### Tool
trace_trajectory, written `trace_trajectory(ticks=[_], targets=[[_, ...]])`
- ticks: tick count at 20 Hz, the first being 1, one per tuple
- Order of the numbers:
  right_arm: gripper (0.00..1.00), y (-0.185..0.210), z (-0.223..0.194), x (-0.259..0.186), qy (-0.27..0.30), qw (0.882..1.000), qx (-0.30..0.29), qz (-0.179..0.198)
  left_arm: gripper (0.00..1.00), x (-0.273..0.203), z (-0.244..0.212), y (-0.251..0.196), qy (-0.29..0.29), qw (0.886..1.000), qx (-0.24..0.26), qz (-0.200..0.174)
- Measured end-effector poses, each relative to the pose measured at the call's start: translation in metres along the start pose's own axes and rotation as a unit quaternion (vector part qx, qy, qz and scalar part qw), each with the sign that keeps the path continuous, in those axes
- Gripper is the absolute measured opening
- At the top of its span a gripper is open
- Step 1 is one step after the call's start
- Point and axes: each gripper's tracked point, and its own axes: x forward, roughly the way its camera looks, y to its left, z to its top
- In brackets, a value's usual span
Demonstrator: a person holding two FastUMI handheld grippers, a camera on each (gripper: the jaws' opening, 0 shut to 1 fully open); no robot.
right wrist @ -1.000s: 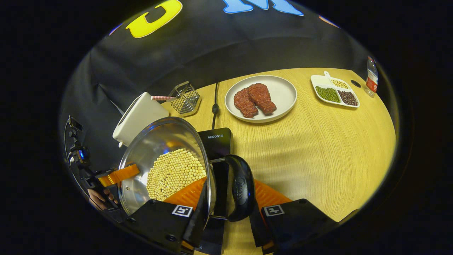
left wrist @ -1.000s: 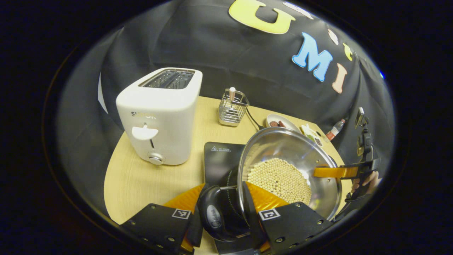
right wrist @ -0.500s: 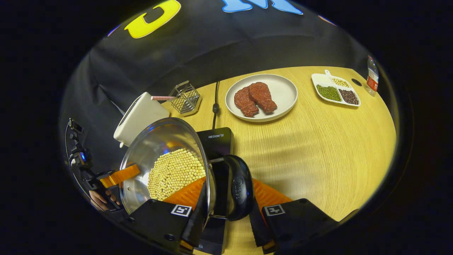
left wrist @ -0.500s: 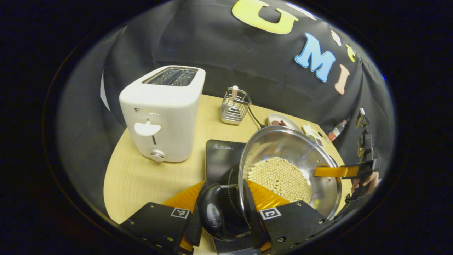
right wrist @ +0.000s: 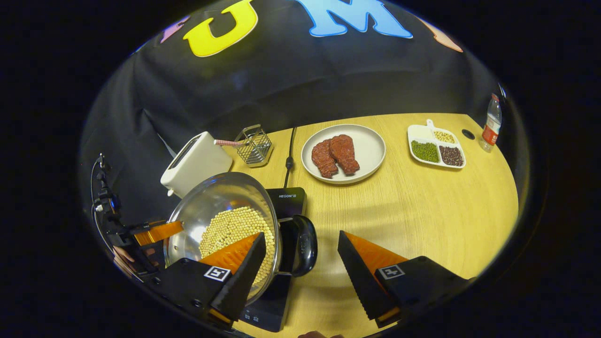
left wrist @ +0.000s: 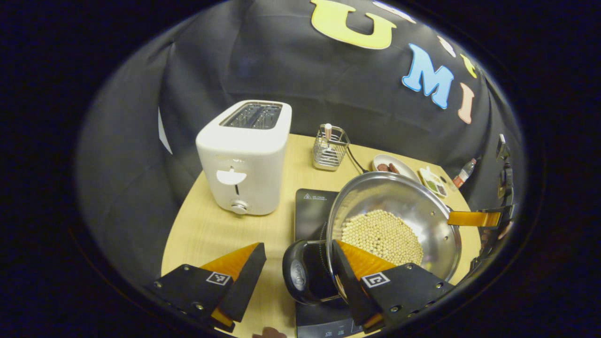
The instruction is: First push the handle of the pot to place it horizontally, then grasp the pot with both hands and set it on the induction cooktop.
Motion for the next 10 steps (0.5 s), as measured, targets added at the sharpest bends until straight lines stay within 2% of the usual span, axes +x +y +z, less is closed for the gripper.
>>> trace_trajectory(ticks=[4,7,10], targets=[[0.98,-0.027,0.007,-0.042,-0.025,0.999,-0.033,-0.009,0.85,-0.038,0.028,0.002,-0.048,0.996,0.028,0.064],[0.98,-0.046,0.017,-0.076,-0.053,0.997,-0.047,-0.009,0.85,-0.078,0.050,-0.013,-0.092,0.989,0.053,0.107],[0.98,-0.069,0.036,-0.111,-0.097,0.993,-0.065,-0.027,0.85,-0.123,0.074,-0.055,-0.157,0.980,0.047,0.111]])
